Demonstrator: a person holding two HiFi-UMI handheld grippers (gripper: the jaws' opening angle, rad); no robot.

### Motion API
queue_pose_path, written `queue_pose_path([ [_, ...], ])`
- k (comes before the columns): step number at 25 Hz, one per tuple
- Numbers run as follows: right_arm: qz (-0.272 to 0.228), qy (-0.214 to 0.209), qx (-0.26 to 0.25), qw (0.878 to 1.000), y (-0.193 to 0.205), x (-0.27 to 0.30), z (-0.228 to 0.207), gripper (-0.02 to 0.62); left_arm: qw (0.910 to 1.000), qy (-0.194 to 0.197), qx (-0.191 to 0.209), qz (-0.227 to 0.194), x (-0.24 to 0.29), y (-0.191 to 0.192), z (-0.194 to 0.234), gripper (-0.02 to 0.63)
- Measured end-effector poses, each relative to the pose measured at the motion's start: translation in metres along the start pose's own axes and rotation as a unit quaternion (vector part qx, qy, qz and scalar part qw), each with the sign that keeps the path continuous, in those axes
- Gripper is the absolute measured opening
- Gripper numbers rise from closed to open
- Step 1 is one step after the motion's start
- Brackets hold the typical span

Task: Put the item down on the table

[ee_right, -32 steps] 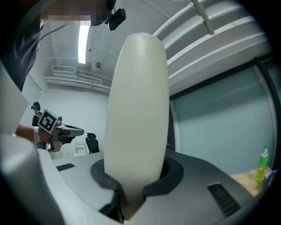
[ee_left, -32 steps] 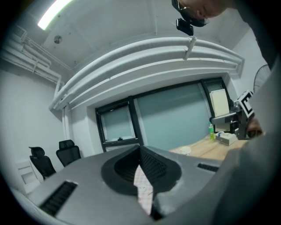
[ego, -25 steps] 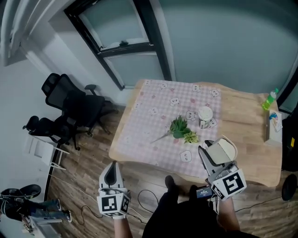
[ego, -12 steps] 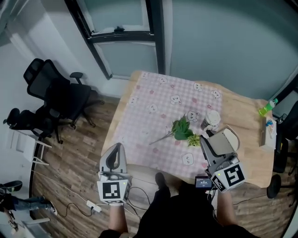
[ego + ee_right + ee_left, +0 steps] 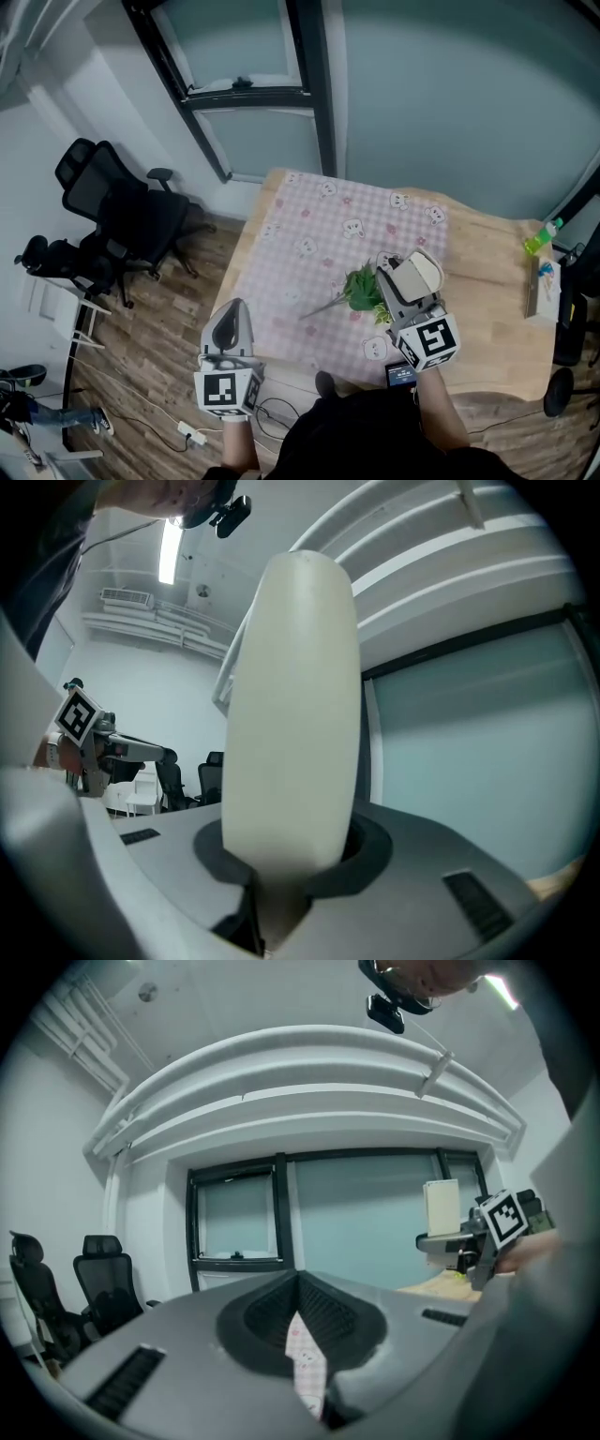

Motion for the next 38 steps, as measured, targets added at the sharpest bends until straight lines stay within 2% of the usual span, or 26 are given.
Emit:
queue_pose_path([
  [2,0.003,0.006,-0.005,1.000,0.005,0.003,-0.003,0.106,1.0000,-0.009,0.001,0.002,0.004,-0.002,0.000,0.000],
  [4,0.024,0.024,-0.036,0.999,0.019,0.007,-0.003,0.106,1.0000,-0.007,0.004,0.004,0.005,0.001,-0.002,0.000],
  [6,0.067,0.036,-0.097,0.992,0.045,0.016,0.005,0.106,0.9999,-0.005,0.008,0.011,0.003,0.009,-0.001,0.000],
  [8,0.126,0.035,-0.176,0.976,0.085,0.028,0.019,0.106,0.9996,-0.009,0.010,0.023,0.000,0.018,0.002,0.000],
  [11,0.210,0.007,-0.295,0.932,0.156,0.044,0.044,0.106,0.9991,-0.019,0.010,0.036,-0.007,0.025,0.007,0.000],
  [14,0.270,-0.035,-0.400,0.875,0.217,0.049,0.068,0.106,0.9986,-0.026,0.014,0.043,-0.014,0.030,0.014,0.000],
  [17,0.309,-0.079,-0.481,0.817,0.258,0.047,0.089,0.106,0.9980,-0.037,0.013,0.049,-0.022,0.033,0.022,0.000],
  [19,0.326,-0.099,-0.516,0.786,0.277,0.048,0.097,0.106,0.9977,-0.041,0.011,0.054,-0.025,0.035,0.026,0.000],
  [21,0.335,-0.114,-0.541,0.763,0.291,0.050,0.103,0.106,0.9973,-0.040,0.010,0.061,-0.027,0.038,0.026,0.000],
  [24,0.339,-0.127,-0.591,0.721,0.309,0.062,0.111,0.106,0.9967,-0.031,0.018,0.073,-0.030,0.042,0.026,0.000],
  [25,0.335,-0.126,-0.601,0.714,0.311,0.067,0.113,0.106,0.9963,-0.028,0.021,0.078,-0.030,0.042,0.025,0.000],
  [27,0.330,-0.123,-0.607,0.713,0.318,0.073,0.123,0.106,0.9955,-0.028,0.020,0.089,-0.033,0.044,0.026,0.000],
  [28,0.340,-0.131,-0.616,0.699,0.326,0.071,0.126,0.106,0.9952,-0.028,0.020,0.092,-0.035,0.047,0.028,0.000],
  [31,0.377,-0.161,-0.656,0.634,0.352,0.059,0.127,0.109,0.9947,-0.027,0.009,0.098,-0.038,0.055,0.026,0.000],
  [32,0.387,-0.164,-0.661,0.621,0.358,0.056,0.129,0.109,0.9944,-0.026,0.010,0.102,-0.040,0.056,0.025,0.000],
  [33,0.392,-0.162,-0.662,0.618,0.362,0.055,0.131,0.109,0.9940,-0.024,0.017,0.106,-0.041,0.057,0.026,0.000],
  [36,0.403,-0.149,-0.651,0.626,0.362,0.059,0.135,0.109,0.9935,-0.025,0.024,0.109,-0.045,0.059,0.031,0.000],
  [38,0.403,-0.148,-0.652,0.624,0.361,0.062,0.135,0.109,0.9935,-0.026,0.021,0.109,-0.045,0.059,0.032,0.000],
])
Point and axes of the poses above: the fingertips, and each gripper's own axes: x forward along the fingers, z to its left, y out of its underside, the point moved 2 cm from there along -x, backward along the fingers, and after that the axes turned 9 degrees about -x, right-handed, at the moved point
